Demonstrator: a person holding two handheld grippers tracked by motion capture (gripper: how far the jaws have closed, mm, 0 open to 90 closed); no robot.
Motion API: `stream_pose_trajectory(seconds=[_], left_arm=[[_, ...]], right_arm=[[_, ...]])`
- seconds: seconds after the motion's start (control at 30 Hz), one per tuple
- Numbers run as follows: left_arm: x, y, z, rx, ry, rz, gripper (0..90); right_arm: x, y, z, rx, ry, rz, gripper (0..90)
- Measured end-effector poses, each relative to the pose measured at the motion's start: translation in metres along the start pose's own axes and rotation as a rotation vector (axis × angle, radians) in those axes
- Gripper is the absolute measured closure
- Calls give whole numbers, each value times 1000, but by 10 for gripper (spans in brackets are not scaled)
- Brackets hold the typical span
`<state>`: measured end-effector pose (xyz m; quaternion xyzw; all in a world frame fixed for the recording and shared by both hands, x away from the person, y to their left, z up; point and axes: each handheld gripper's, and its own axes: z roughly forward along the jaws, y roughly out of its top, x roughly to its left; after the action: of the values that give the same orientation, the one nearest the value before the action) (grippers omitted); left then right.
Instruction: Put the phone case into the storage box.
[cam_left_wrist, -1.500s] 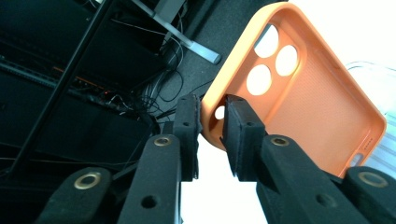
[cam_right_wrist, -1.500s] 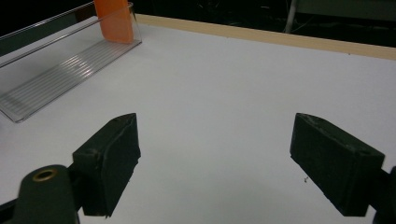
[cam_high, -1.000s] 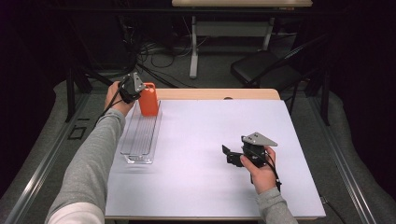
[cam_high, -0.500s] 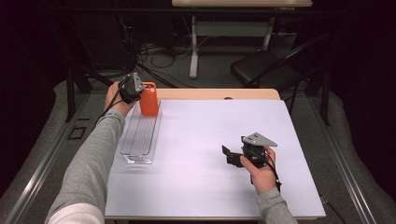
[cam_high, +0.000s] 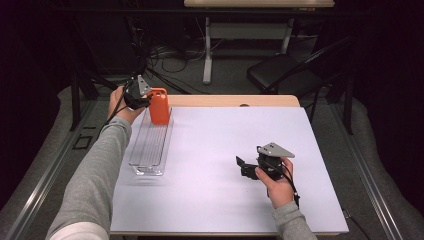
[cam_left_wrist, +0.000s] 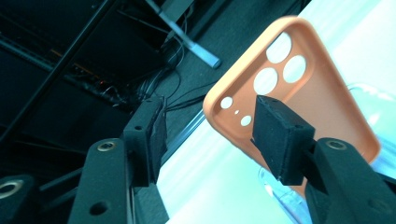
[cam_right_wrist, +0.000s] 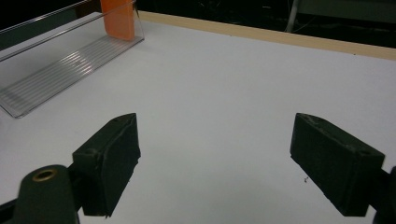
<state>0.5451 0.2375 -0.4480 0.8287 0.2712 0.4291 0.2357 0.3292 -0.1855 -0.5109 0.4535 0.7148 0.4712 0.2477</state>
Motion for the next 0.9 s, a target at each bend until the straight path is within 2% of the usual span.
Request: stream_pose_trajectory(seconds=[0.5,0.7,0.9], left_arm=[[6,-1,-7,4,23,-38,443],[5,1,-7,7,20,-37,423],[4,2,-7,-1,9,-53,415]], right_arm=[[2,1,1,-15,4,-6,152],[1,1,0,-15,3,-4,152],[-1,1,0,-17,4,-8,152]])
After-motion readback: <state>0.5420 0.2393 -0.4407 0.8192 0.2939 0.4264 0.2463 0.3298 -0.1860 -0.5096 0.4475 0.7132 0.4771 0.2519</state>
